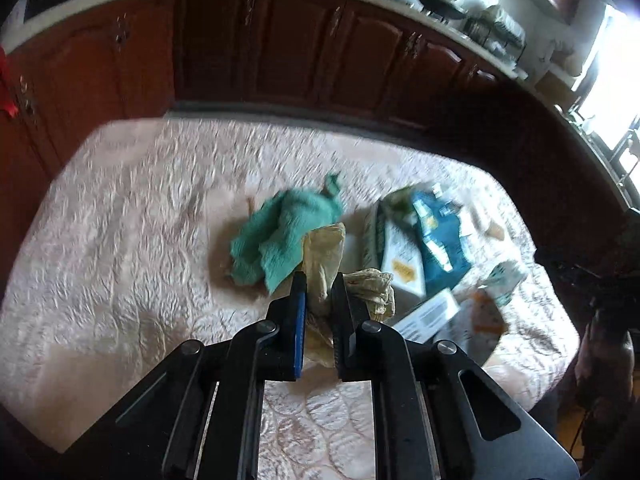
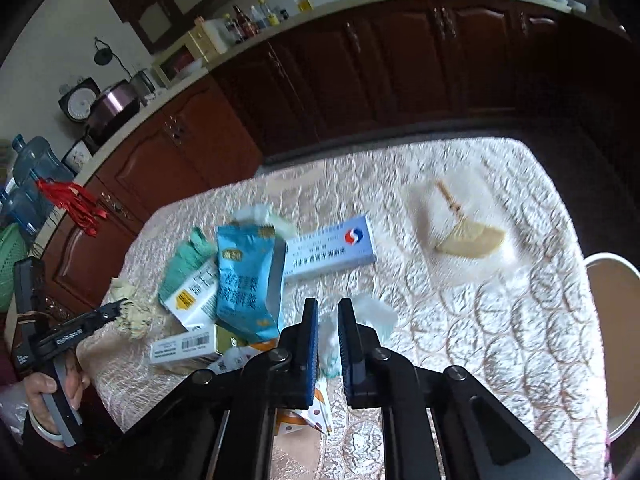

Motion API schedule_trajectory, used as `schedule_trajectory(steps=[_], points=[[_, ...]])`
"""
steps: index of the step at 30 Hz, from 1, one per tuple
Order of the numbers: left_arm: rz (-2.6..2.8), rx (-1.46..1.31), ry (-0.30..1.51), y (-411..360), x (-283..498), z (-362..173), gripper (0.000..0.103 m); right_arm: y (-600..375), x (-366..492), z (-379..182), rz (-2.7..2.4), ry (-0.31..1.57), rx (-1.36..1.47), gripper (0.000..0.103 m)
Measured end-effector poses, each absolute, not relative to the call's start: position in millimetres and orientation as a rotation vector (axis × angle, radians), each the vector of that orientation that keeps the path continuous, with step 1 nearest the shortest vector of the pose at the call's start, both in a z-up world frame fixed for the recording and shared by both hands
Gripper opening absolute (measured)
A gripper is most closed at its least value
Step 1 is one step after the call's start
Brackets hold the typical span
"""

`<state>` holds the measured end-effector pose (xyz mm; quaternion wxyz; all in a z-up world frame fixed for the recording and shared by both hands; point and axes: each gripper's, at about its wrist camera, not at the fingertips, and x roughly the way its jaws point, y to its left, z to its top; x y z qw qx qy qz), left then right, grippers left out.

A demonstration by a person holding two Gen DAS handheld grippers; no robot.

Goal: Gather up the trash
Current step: 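Grasp the tan crumpled paper with left tool while right tool grasps clear plastic bag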

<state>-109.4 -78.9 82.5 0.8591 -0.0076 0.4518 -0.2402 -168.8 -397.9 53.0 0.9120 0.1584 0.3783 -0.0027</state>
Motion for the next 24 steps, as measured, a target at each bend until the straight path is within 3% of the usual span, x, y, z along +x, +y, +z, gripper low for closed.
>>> schedule_trajectory(steps=[7, 8, 9, 11, 17, 21, 24], points=[[-0.549, -0.010, 0.899, -94, -121, 105, 0.008, -414, -174, 50, -0.062, 0.828, 0.386, 0.011], [-0.555, -0.003, 0.900, -98, -122, 105, 0.008, -417, -173, 45, -0.069, 0.853, 0.402, 0.019], [-0.559, 0.002, 0.902, -101, -123, 104, 0.008, -419, -172, 39, -0.071, 0.883, 0.421, 0.037], [-0.563, 0.012, 0.906, -107, -124, 103, 0.008, -420, -169, 29, -0.068, 0.896, 0.447, 0.055], [-0.584, 0.034, 0.910, -123, -130, 99, 0.008, -415, -157, 4, -0.029, 0.928, 0.508, 0.053], [-0.593, 0.052, 0.902, -132, -132, 97, 0.008, -414, -156, -5, -0.017, 0.903, 0.514, 0.024], [-0.600, 0.056, 0.901, -137, -134, 98, 0.008, -412, -161, 3, -0.030, 0.867, 0.465, 0.012]])
